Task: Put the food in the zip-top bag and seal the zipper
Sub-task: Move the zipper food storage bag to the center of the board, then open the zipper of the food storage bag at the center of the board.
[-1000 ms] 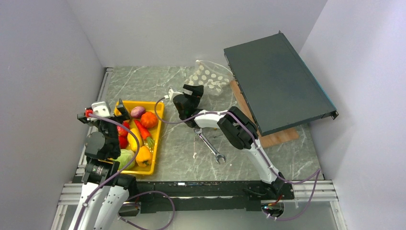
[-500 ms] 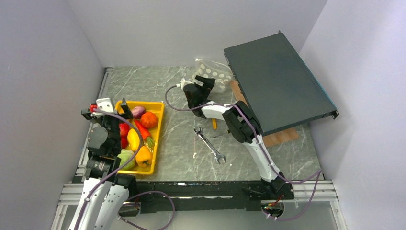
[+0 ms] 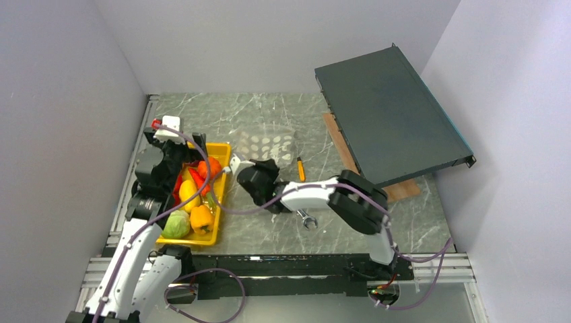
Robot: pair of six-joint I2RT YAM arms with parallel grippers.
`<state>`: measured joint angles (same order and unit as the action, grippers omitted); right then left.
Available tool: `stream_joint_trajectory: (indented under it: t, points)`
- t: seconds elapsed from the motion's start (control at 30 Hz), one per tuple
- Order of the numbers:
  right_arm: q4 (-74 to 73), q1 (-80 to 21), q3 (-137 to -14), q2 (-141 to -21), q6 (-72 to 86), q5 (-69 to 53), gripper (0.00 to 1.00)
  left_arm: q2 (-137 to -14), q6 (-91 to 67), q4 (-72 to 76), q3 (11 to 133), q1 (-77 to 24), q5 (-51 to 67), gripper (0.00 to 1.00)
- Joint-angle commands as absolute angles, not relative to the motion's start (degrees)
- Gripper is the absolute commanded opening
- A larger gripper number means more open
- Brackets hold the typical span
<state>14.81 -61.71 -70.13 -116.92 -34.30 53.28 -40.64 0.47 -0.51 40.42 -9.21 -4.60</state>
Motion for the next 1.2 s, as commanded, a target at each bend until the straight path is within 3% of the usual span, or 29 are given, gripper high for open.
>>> stream_joint_trajectory:
  t: [0.0, 0.1, 0.2, 0.5, 0.77, 0.9, 1.07, 1.13, 1.17]
  points:
    - [12.16, -66.41, -61.84, -103.78, -20.41, 51.29, 0.0, -47.97, -6.11, -3.99, 46.1, -7.78, 9.64, 0.99]
    - [12.26, -69.14, -55.59, -98.0, -15.84, 46.8, 0.0, -55.02, -9.86, -6.05, 50.09, -6.13, 23.18, 0.99]
    - [11.6, -69.52, -51.22, -94.47, -11.75, 42.79, 0.0, -60.66, -13.01, -7.22, 53.0, -3.89, 29.97, 0.92]
    - [12.59, -69.62, -41.43, -84.45, 3.59, 40.64, 0.0, -74.43, -17.02, -16.48, 59.3, -0.18, 33.79, 0.92]
    - [16.96, -69.63, -36.01, -76.25, 5.96, 36.51, 0.0, -83.05, -13.34, -22.87, 63.49, -2.61, 37.91, 0.87]
    - [18.79, -69.65, -35.0, -74.12, 6.51, 34.72, 0.0, -85.56, -10.8, -27.73, 65.59, -8.49, 32.42, 0.91]
    - [17.85, -69.67, -35.54, -74.31, 7.07, 34.11, 0.0, -86.02, -13.8, -23.28, 63.76, -9.73, 38.48, 0.96]
    - [18.14, -69.96, -34.92, -73.68, 7.22, 33.93, 0.0, -86.66, -15.04, -21.83, 63.37, -9.73, 40.7, 0.94]
    - [18.12, -70.08, -34.69, -73.23, 7.69, 33.82, 0.0, -87.12, -15.26, -21.64, 63.48, -9.76, 41.27, 0.87]
